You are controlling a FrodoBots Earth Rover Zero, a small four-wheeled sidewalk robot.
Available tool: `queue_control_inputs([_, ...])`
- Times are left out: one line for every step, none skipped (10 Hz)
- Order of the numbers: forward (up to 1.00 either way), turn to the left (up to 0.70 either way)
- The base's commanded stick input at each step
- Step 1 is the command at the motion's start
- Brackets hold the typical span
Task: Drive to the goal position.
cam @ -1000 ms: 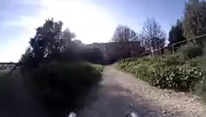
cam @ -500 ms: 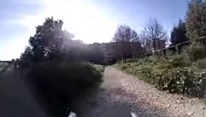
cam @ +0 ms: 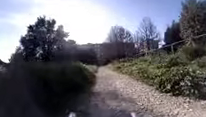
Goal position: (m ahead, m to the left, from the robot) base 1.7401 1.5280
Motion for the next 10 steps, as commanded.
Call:
queue_control_inputs([0.5, 0.0])
queue_control_inputs([0.5, 0.0])
queue_control_inputs([0.5, 0.0])
queue_control_inputs([0.5, 0.0])
queue_control_inputs([0.5, 0.0])
queue_control_inputs([0.5, 0.0])
queue_control_inputs([0.5, 0.0])
queue_control_inputs([0.5, 0.0])
queue_control_inputs([0.5, 0.0])
queue_control_inputs([0.5, 0.0])
